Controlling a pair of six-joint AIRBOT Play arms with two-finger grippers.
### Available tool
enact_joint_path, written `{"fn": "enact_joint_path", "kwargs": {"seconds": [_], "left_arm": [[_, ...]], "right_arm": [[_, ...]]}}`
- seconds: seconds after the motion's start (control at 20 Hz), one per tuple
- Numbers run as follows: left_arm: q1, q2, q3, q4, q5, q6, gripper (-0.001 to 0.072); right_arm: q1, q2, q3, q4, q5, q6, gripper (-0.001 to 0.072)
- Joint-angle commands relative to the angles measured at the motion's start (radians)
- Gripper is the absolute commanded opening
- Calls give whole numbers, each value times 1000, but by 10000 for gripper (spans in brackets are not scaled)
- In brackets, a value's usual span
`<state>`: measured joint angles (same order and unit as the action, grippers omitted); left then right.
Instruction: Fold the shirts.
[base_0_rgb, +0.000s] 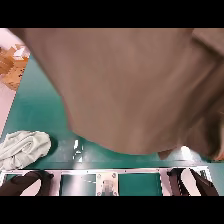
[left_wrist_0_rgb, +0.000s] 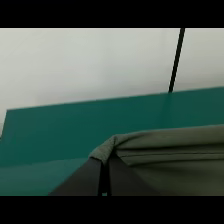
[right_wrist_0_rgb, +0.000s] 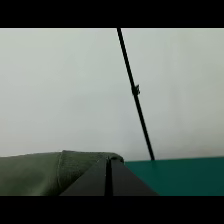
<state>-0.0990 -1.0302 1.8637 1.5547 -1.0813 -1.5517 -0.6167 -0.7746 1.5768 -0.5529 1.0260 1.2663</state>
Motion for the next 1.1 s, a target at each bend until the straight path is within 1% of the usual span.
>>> {"fn": "enact_joint_path", "kwargs": {"seconds": [0.0, 0.1, 0.15, 0.25, 0.35, 0.45, 0.55, 0.6, 0.65, 0.7, 0.75, 0.8, 0.9, 0.95, 1.0, 1.05], "left_arm": [[1, -188, -84, 8, 13, 10, 21], [1, -350, -84, -15, 43, 26, 21], [1, -436, -84, -42, 79, 48, 21], [1, -593, -84, -113, 170, 74, 21], [1, -723, -84, -201, 266, 77, 21], [1, -814, -84, -301, 337, 108, 21], [1, -862, -84, -364, 380, 113, 23], [1, -871, -84, -360, 385, 113, 27], [5, -871, -82, -354, 374, 113, 289], [14, -870, -70, -355, 332, 111, 654], [27, -870, -48, -357, 262, 112, 706], [47, -870, -16, -356, 175, 112, 706], [100, -870, 71, -357, -26, 110, 707], [129, -870, 125, -357, -131, 105, 707], [155, -870, 169, -357, -221, 85, 705], [180, -866, 198, -358, -299, 67, 661]], "right_arm": [[137, -56, -321, 21, -138, -126, 15], [235, -167, -469, 18, -261, -179, 15], [275, -251, -512, 18, -322, -200, 15], [328, -447, -513, 24, -393, -205, 15], [355, -674, -434, 52, -407, -204, 15], [371, -851, -327, 101, -381, -204, 15], [378, -947, -246, 107, -370, -204, 15], [376, -964, -224, 105, -357, -204, 15], [365, -966, -214, 91, -338, -204, 17], [347, -963, -206, 73, -298, -204, 49], [318, -957, -203, 54, -236, -203, 146], [285, -951, -203, 42, -165, -201, 158], [220, -943, -206, 33, -3, -188, 121], [193, -933, -220, 15, 63, -171, 119], [177, -915, -248, -23, 105, -156, 85], [166, -883, -291, -86, 129, -134, 73]]}}
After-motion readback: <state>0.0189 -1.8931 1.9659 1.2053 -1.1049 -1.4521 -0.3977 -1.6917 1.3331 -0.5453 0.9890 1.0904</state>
